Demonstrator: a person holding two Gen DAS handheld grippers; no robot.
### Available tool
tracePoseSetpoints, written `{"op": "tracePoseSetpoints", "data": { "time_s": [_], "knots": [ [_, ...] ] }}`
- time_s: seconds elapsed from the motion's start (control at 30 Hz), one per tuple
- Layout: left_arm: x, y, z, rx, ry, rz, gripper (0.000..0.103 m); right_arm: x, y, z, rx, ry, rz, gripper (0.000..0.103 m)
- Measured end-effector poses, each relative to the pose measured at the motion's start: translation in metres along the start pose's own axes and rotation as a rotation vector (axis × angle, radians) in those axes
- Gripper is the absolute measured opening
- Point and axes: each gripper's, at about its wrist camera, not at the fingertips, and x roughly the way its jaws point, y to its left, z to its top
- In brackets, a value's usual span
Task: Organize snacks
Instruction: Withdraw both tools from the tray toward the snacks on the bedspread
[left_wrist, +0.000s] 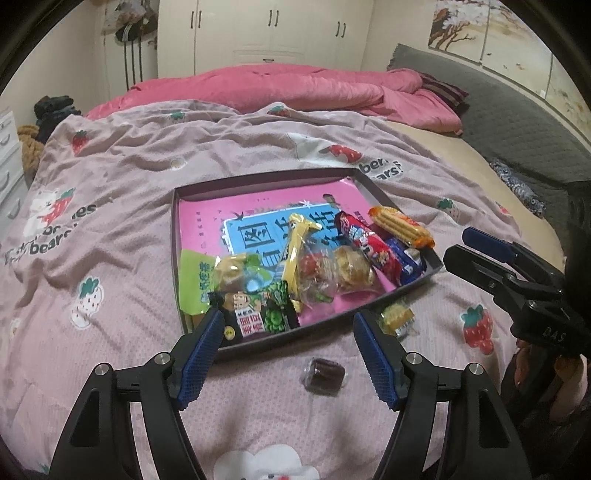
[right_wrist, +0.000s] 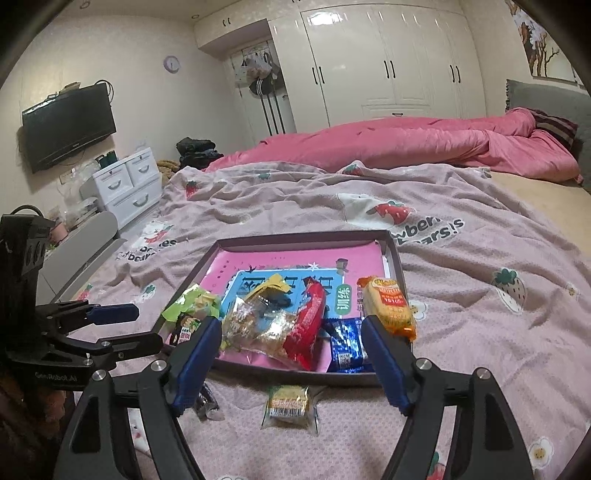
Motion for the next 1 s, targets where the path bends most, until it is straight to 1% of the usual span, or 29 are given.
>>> {"op": "tracePoseSetpoints", "data": {
  "time_s": [0.43, 1.0],
  "knots": [
    [-0.001, -0.004, -0.011, 0.012, 0.027, -0.001, 0.074, 0.007, 0.011, -0.014, -0.023, 0.068, -0.027, 0.077],
    [0.007, -0.011, -0.022, 0.024, 0.073, -0.025, 0.074, 0.012, 0.016, -0.023, -0.049, 0.113, -0.057, 0.077]
  ]
}}
